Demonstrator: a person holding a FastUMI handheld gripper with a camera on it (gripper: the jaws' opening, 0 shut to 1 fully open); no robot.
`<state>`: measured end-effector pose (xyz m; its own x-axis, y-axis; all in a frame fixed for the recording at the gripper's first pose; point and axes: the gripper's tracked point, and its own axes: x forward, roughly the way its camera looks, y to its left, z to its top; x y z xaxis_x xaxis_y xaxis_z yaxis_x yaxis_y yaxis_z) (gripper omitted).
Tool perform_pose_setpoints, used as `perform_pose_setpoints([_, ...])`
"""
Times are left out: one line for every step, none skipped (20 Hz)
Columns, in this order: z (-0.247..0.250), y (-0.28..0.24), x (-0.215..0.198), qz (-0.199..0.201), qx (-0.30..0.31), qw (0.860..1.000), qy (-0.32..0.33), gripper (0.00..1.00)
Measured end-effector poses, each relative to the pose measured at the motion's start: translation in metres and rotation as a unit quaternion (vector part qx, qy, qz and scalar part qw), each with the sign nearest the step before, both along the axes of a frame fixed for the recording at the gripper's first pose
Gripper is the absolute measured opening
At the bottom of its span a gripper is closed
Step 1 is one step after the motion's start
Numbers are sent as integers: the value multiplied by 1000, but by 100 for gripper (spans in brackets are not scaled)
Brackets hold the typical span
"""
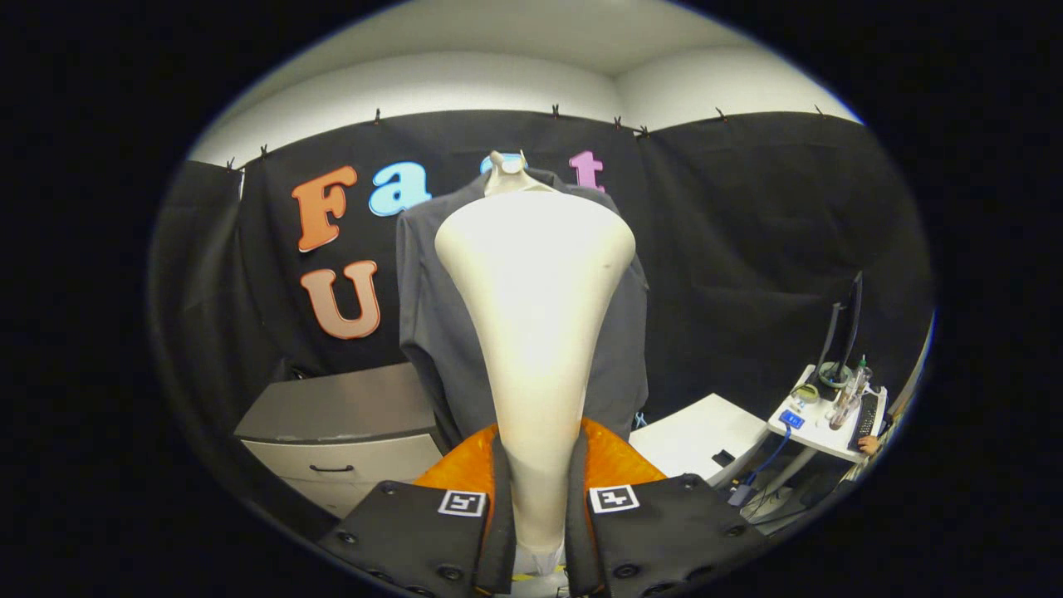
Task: Iron the clothes twice with a garment steamer, once on the left side and once on the right side.
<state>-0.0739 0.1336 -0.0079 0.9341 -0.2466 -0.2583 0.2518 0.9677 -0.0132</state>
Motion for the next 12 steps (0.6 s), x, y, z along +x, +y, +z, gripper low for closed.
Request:
perform_pose_setpoints([11, 7, -4, 3, -2, 1000, -14, 32])
perform_pose_setpoints([19, 12, -8, 6, -5, 1000, -29, 32])
perform_pose_setpoints([28, 18, -10, 10, -8, 999, -39, 31])
perform_pose_setpoints([33, 25, -14, 14, -8, 999, -48, 31])
perform_pose_setpoints([39, 31, -14, 17, -11, 998, -59, 31])
perform_pose_setpoints([43, 35, -14, 17, -14, 997, -69, 31])
perform_pose_setpoints([45, 38, -14, 14, -16, 997, -76, 32])
perform_pose_setpoints([41, 41, -20, 11, -16, 997, -78, 31])
perform_pose_setpoints([38, 45, -23, 12, -16, 997, -81, 31])
perform_pose_setpoints([37, 50, -23, 17, -16, 996, -81, 31])
perform_pose_setpoints([34, 53, -21, 21, -15, 997, -78, 31])
perform_pose_setpoints([30, 54, -19, 22, -14, 997, -75, 31])
